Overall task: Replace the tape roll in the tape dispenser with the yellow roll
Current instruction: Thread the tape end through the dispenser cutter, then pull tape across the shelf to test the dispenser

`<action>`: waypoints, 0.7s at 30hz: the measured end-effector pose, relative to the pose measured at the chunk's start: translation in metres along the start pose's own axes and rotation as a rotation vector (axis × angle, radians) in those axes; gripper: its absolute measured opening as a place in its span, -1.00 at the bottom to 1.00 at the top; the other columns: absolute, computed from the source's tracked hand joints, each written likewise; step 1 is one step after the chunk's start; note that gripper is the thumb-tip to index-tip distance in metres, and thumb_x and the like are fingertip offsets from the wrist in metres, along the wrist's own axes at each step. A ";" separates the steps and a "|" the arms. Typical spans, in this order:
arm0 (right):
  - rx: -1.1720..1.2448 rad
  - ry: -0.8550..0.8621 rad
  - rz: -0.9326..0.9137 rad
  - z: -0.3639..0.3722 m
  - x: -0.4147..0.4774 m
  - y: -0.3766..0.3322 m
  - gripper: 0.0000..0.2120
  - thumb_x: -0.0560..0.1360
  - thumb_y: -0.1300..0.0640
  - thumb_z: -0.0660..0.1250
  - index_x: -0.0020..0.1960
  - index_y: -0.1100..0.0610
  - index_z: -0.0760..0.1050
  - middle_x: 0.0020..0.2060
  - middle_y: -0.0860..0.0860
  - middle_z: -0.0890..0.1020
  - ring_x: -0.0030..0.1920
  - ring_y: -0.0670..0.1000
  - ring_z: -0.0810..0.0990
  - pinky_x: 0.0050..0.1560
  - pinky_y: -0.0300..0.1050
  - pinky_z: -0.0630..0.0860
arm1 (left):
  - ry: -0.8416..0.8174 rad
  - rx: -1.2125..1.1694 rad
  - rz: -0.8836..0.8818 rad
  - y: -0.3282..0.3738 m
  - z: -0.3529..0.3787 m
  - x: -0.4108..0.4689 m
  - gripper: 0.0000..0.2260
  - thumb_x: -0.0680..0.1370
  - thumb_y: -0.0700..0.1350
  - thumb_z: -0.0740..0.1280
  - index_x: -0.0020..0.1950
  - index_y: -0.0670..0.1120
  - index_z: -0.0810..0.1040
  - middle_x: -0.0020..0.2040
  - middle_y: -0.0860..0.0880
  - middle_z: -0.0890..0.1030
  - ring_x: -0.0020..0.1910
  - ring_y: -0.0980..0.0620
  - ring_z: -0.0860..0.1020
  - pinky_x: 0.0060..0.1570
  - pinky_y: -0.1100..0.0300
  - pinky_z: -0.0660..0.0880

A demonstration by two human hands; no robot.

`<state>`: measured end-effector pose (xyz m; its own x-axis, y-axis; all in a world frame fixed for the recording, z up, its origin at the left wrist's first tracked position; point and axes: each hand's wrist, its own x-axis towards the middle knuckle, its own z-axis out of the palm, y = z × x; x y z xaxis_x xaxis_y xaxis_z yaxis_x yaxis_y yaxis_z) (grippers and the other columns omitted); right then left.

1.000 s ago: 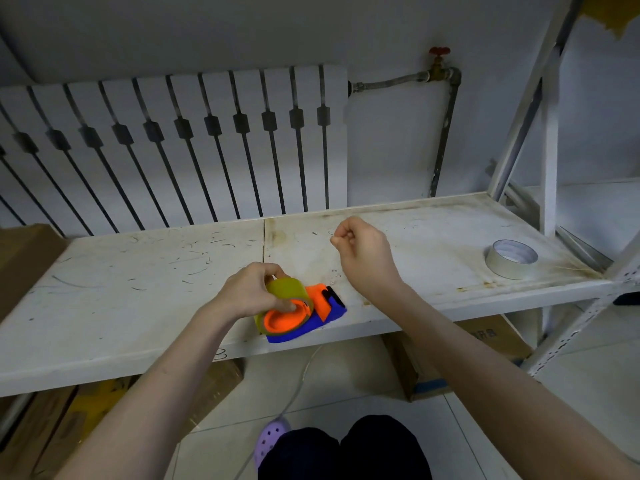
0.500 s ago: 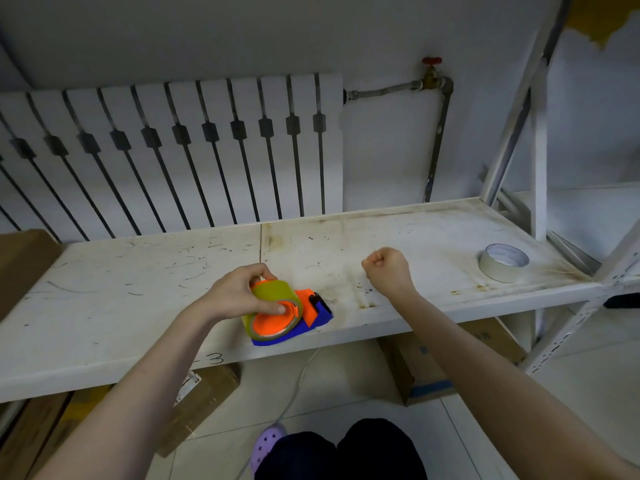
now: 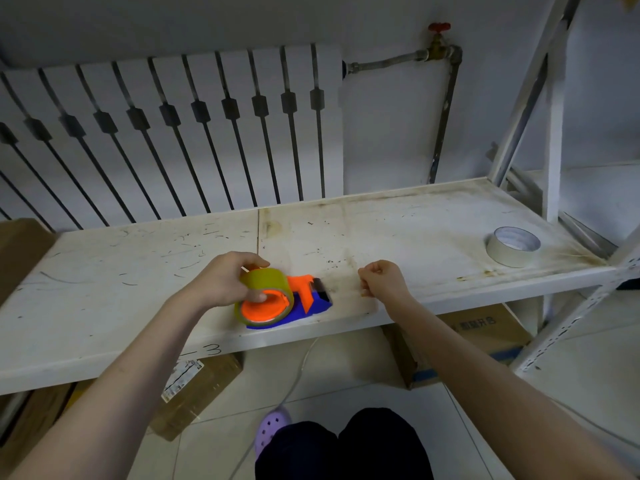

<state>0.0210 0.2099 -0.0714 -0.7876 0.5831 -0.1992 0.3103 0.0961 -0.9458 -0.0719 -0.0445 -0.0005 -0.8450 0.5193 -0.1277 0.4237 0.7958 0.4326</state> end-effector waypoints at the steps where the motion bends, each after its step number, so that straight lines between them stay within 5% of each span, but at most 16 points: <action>1: 0.006 -0.004 0.007 0.000 0.000 0.001 -0.79 0.47 0.27 0.26 -0.34 0.16 0.40 -0.41 0.06 0.51 -0.37 0.00 0.47 -0.01 0.07 0.59 | -0.016 0.003 -0.015 -0.001 -0.002 0.000 -0.39 0.31 -0.06 0.57 0.33 0.01 0.48 0.32 -0.04 0.51 0.24 -0.05 0.47 0.11 0.13 0.46; 6: 0.015 -0.005 0.022 0.004 0.001 0.005 -0.82 0.40 0.15 0.41 -0.15 0.21 0.44 -0.36 0.05 0.53 -0.37 -0.03 0.48 -0.15 -0.07 0.56 | 0.007 0.127 0.070 0.026 0.002 -0.012 -0.26 0.32 0.12 0.52 0.44 0.05 0.34 0.44 0.01 0.39 0.40 -0.04 0.37 0.29 0.05 0.41; 10: -0.017 0.016 0.032 0.006 0.002 0.008 -0.77 0.39 0.11 0.44 -0.14 0.17 0.41 -0.32 0.08 0.53 -0.38 -0.02 0.46 -0.32 -0.19 0.46 | 0.181 0.418 0.301 0.060 0.032 -0.013 -0.64 0.47 0.08 0.33 0.25 0.05 0.53 0.24 0.04 0.57 0.23 -0.02 0.51 0.27 0.07 0.37; 16: -0.052 0.032 0.033 0.007 0.006 0.011 -0.77 0.35 0.12 0.46 -0.21 0.11 0.39 -0.28 0.09 0.54 -0.34 0.00 0.47 -0.22 -0.12 0.49 | 0.093 0.688 0.298 0.067 0.049 -0.008 -0.79 0.53 0.03 0.21 0.04 0.00 0.57 0.07 0.02 0.60 0.15 -0.04 0.51 0.28 0.03 0.28; 21: -0.150 -0.004 0.003 0.006 0.011 0.009 -0.80 0.33 0.18 0.47 -0.24 0.15 0.43 -0.36 0.05 0.52 -0.38 -0.01 0.48 -0.18 -0.08 0.52 | 0.086 0.675 0.317 0.058 0.054 -0.006 -0.76 0.50 0.04 0.25 0.13 0.05 0.57 0.09 0.05 0.60 0.15 -0.02 0.50 0.20 0.07 0.35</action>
<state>0.0119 0.2118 -0.0832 -0.7889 0.5801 -0.2029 0.3881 0.2143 -0.8964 -0.0249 0.0158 -0.0225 -0.6601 0.7512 -0.0063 0.7357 0.6447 -0.2075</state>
